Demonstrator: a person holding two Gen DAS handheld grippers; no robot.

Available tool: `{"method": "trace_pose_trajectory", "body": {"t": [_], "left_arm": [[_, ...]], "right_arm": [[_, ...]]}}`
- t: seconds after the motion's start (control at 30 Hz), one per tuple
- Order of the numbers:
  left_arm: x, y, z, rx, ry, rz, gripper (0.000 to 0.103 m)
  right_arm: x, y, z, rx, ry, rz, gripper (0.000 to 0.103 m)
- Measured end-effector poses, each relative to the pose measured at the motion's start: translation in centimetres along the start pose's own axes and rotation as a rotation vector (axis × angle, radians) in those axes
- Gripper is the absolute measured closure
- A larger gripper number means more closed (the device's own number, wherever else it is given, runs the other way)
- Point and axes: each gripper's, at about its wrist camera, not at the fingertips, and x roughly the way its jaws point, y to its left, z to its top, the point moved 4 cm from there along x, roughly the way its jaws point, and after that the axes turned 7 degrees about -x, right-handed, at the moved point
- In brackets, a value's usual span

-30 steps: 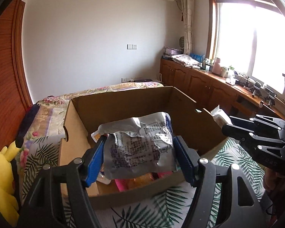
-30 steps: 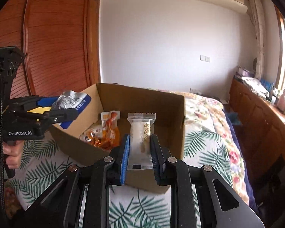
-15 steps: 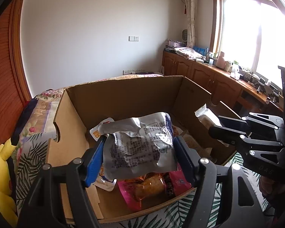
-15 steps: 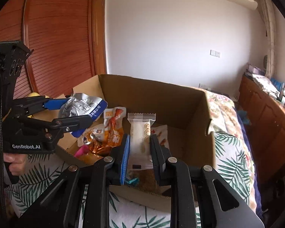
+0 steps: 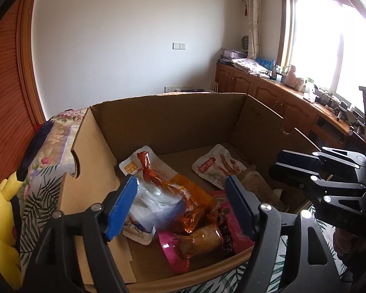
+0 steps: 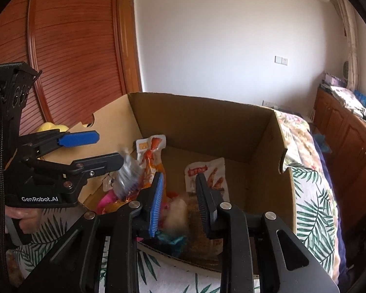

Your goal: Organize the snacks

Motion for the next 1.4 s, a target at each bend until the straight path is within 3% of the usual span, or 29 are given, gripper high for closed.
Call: {"method": "trace_pose_trajectory", "body": {"t": [0.43,0.63,0.9,1.0,1.17,1.4], "left_arm": [[-3.4,-0.5,-0.9,0.009,-0.035,0.039,0.025],[-5.1,-0.9,-1.8,0.002,-0.055,0.055,0.021],[-7.2,-1.7,-2.9,-0.005,-0.069,0.080,0.002],[-7.9,-2.0,-3.3,-0.008,-0.066,0.086,0.000],[-9.1,-2.4,-3.9,-0.006,-0.079,0.100,0.000],[-11.0,-2.9,-4.9,-0.006,-0.092,0.110,0.000]], "right_arm": [[-3.3,0.7,-0.8,0.018,-0.029,-0.023,0.073],[-5.4,1.1,-1.9,0.035,-0.040,-0.076,0.051],[-7.2,1.1,-3.0,0.065,-0.045,-0.151,0.024],[-7.8,1.0,-3.3,0.078,-0.047,-0.194,0.011],[-9.0,1.0,-3.6,0.095,-0.071,-0.216,0.000],[-10.5,1.9,-3.6,0.076,-0.086,-0.241,0.000]]}}
